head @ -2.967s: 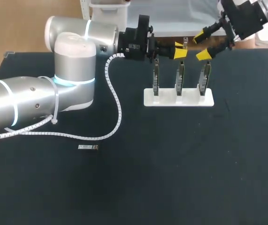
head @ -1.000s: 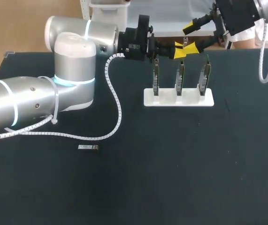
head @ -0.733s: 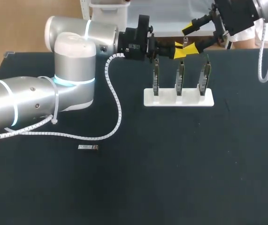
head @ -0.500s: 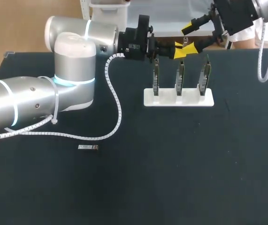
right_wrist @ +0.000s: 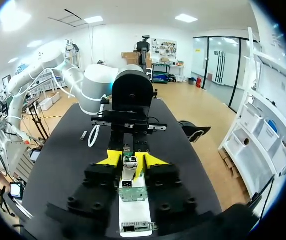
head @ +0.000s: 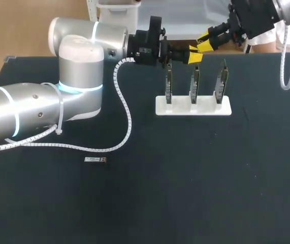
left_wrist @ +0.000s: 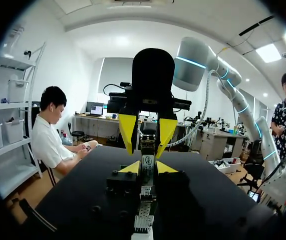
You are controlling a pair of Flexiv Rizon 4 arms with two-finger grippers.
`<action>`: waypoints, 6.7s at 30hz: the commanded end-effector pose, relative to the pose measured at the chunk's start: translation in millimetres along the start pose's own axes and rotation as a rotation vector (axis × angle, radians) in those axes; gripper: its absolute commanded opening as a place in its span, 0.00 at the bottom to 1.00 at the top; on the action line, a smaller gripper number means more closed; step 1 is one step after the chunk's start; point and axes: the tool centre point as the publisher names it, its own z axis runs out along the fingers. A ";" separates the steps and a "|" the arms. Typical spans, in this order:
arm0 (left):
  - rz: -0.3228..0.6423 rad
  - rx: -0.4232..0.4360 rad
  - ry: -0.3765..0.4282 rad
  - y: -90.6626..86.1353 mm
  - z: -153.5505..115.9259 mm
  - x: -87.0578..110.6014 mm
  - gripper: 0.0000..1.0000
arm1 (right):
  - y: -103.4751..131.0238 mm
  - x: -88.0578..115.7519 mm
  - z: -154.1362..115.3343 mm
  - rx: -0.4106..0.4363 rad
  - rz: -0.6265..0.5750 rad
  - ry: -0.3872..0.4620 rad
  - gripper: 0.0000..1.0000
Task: Pick up the optical module with the left hand, and insert it into the network port with the right hand.
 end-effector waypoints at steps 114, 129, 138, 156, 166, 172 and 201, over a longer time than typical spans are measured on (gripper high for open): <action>0.009 -0.017 0.403 -10.3 -26.6 26.7 1.00 | -6.2 2.7 0.6 -0.010 -0.005 -0.011 0.00; 0.010 -0.013 0.399 -11.0 -27.4 26.9 1.00 | -2.3 4.0 3.1 -0.040 -0.011 -0.004 0.00; 0.010 -0.013 0.399 -11.0 -27.4 26.9 1.00 | -2.0 10.8 7.8 -0.047 -0.005 0.020 0.00; 0.010 -0.013 0.399 -11.0 -27.4 26.9 1.00 | 7.2 12.1 12.5 -0.063 -0.019 0.035 0.00; 0.010 -0.013 0.399 -11.0 -27.4 26.9 1.00 | 8.1 15.6 11.9 -0.077 -0.036 0.046 0.00; 0.010 -0.013 0.399 -11.0 -27.4 26.9 1.00 | 5.3 15.6 9.7 -0.072 -0.043 0.048 0.00; 0.010 -0.013 0.399 -11.0 -27.4 26.9 1.00 | 7.9 16.4 14.4 -0.057 -0.022 0.043 0.00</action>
